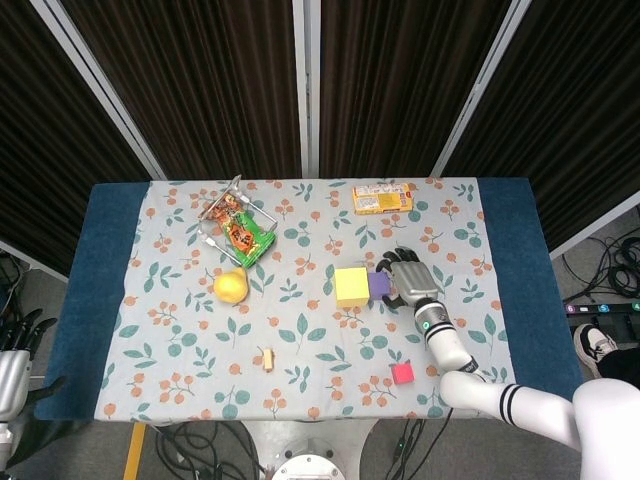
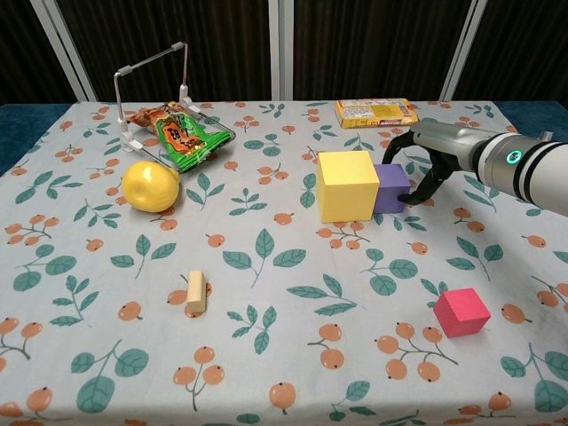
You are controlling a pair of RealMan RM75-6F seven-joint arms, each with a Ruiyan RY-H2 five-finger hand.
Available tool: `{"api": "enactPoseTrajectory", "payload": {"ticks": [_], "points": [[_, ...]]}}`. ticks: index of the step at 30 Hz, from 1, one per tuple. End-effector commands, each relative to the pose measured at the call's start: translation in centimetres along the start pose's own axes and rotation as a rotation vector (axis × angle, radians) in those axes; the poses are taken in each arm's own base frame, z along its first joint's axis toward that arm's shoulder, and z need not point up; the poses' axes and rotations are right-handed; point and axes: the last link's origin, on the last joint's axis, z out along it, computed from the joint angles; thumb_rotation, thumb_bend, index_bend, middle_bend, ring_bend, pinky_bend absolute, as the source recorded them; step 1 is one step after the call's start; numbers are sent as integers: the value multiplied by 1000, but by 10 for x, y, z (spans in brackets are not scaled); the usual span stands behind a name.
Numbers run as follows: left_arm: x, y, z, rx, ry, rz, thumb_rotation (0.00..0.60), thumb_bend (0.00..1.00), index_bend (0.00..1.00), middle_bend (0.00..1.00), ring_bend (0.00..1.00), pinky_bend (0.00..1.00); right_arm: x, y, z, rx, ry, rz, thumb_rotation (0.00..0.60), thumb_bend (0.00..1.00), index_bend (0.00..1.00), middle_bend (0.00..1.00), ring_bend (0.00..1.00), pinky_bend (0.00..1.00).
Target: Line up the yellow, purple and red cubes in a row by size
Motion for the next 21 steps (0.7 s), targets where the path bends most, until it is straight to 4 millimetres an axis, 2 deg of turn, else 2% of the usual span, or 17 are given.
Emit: {"api": "enactPoseTrajectory", "payload": {"ticks": [1,7,11,16,21], "points": [[0,0,0,2,0,0,600,48,242,193,164,146,0,0,0,1,-4,-5,600,202,243,106,0,0],[0,-1,-1,4,3,-2,600,48,242,193,164,146,5,4,-7,8,4,-10,600,203,128,84,0,0],[1,-3,-2,6,6,-2,600,48,242,193,164,146,18,17,-25,19,36,-27,600,203,82,68,0,0],[2,-1,-2,1,10,-1,600,47,242,193,163,146,33,37,-67,79,50,-47,600,205,80,64,0,0],[5,3,1,-13,20,1,600,48,242,193,164,146,31,58,-113,146,35,-119,600,181,131,73,0,0]]}}
